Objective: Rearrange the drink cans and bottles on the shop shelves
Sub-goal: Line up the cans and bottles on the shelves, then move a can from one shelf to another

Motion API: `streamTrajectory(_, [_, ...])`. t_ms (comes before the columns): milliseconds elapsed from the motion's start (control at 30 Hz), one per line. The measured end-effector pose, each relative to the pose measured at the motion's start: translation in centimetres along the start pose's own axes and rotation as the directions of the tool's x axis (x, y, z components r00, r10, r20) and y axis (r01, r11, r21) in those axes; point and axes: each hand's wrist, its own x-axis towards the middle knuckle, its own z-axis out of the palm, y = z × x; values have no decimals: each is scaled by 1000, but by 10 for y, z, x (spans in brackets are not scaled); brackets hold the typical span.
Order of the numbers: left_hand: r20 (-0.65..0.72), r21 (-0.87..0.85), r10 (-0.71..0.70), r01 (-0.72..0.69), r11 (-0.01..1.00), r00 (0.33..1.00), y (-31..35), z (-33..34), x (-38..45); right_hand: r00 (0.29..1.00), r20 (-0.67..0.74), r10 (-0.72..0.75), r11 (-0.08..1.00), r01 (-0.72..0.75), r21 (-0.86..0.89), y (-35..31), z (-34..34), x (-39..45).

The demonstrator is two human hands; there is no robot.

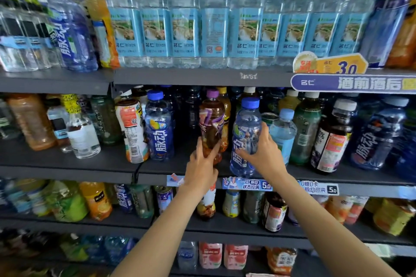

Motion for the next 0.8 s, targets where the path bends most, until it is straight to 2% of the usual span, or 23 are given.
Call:
streamTrajectory(100, [-39, 100, 47, -43, 994, 998, -7, 3, 5, 998, 49, 30, 999, -31, 34, 2, 3, 5])
streamTrajectory(167, [-54, 107, 69, -63, 992, 996, -12, 3, 7, 994, 96, 49, 997, -55, 53, 5, 9, 7])
streamTrajectory(200, [-65, 51, 76, -73, 996, 995, -14, 3, 7, 991, 115, 62, 996, -68, 54, 7, 14, 7])
streamTrajectory(267, [-124, -207, 41, -67, 976, 991, -16, 2, 7, 988, 132, 84, 994, -93, 65, 8, 22, 8])
streamTrajectory(333, [-223, -444, -45, -60, 894, 974, -17, -1, 13, 986, 139, 94, 988, -109, 106, 5, 26, 11])
streamTrajectory(433, [-271, -589, -107, -77, 804, 957, -16, -5, 26, 985, 146, 94, 981, -116, 155, 1, 24, 14])
streamTrajectory(600, [-170, -646, -1, -111, 755, 985, -31, -6, 23, 988, 153, 14, 986, -39, 161, 1, 25, -2])
streamTrajectory(700, [-91, -691, 4, -66, 719, 996, -44, -7, 9, 988, 133, -74, 987, 53, 154, -13, 38, -10])
streamTrajectory(800, [-14, -680, -11, -1, 733, 1000, -56, -14, -3, 987, 92, -134, 983, 120, 137, -33, 57, -15])
